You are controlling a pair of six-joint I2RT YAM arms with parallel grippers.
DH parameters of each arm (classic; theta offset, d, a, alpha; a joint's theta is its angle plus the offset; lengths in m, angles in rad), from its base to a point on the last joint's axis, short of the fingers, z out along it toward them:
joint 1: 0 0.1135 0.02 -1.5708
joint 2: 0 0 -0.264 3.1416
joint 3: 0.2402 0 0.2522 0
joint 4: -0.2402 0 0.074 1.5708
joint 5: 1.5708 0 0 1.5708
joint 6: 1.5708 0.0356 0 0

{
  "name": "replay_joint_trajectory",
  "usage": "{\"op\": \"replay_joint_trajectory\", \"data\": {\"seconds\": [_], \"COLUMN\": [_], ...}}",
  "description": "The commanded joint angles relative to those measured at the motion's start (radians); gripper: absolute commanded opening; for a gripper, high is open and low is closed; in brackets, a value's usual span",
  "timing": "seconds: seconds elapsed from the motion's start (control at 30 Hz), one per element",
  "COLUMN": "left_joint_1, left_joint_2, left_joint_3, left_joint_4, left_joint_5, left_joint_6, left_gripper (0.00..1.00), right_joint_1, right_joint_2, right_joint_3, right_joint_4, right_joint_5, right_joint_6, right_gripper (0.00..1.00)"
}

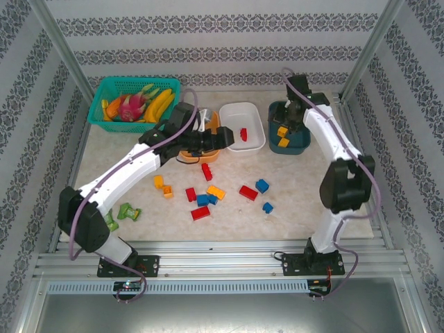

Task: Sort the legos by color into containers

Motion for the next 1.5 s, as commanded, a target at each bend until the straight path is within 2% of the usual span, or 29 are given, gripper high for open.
{"op": "replay_joint_trajectory", "data": {"seconds": [0.0,0.2,0.33,0.43,0.57,0.73,1.03,1.2,1.47], "left_joint_1": [-0.010,-0.011,-0.010,-0.010,-0.010,-0.010,-0.011,-0.011,-0.010], "left_joint_2": [-0.107,-0.337,-0.457,-0.498,-0.519,-0.509,-0.499,-0.497,-0.492], "left_joint_3": [-0.066,-0.280,-0.389,-0.435,-0.447,-0.434,-0.418,-0.415,-0.413], "left_joint_4": [-0.077,-0.147,-0.184,-0.200,-0.201,-0.195,-0.196,-0.193,-0.186], "left_joint_5": [-0.050,-0.160,-0.205,-0.202,-0.208,-0.202,-0.198,-0.198,-0.196], "left_joint_6": [-0.008,-0.054,-0.091,-0.112,-0.118,-0.113,-0.112,-0.112,-0.113], "left_gripper": [0.91,0.91,0.91,0.91,0.91,0.91,0.91,0.91,0.91], "right_joint_1": [0.127,0.391,0.476,0.489,0.520,0.515,0.509,0.510,0.508], "right_joint_2": [-0.134,-0.269,-0.283,-0.268,-0.201,-0.120,0.047,0.088,0.114], "right_joint_3": [-0.132,-0.382,-0.469,-0.525,-0.571,-0.548,-0.457,-0.453,-0.444], "right_joint_4": [-0.015,0.025,0.074,0.109,0.081,0.038,-0.027,-0.023,-0.013], "right_joint_5": [0.040,0.056,0.046,-0.006,-0.001,0.069,0.155,0.156,0.137], "right_joint_6": [-0.096,-0.091,-0.039,-0.049,-0.154,-0.274,-0.373,-0.392,-0.388], "right_gripper": [0.57,0.58,0.58,0.57,0.59,0.66,0.69,0.63,0.39]}}
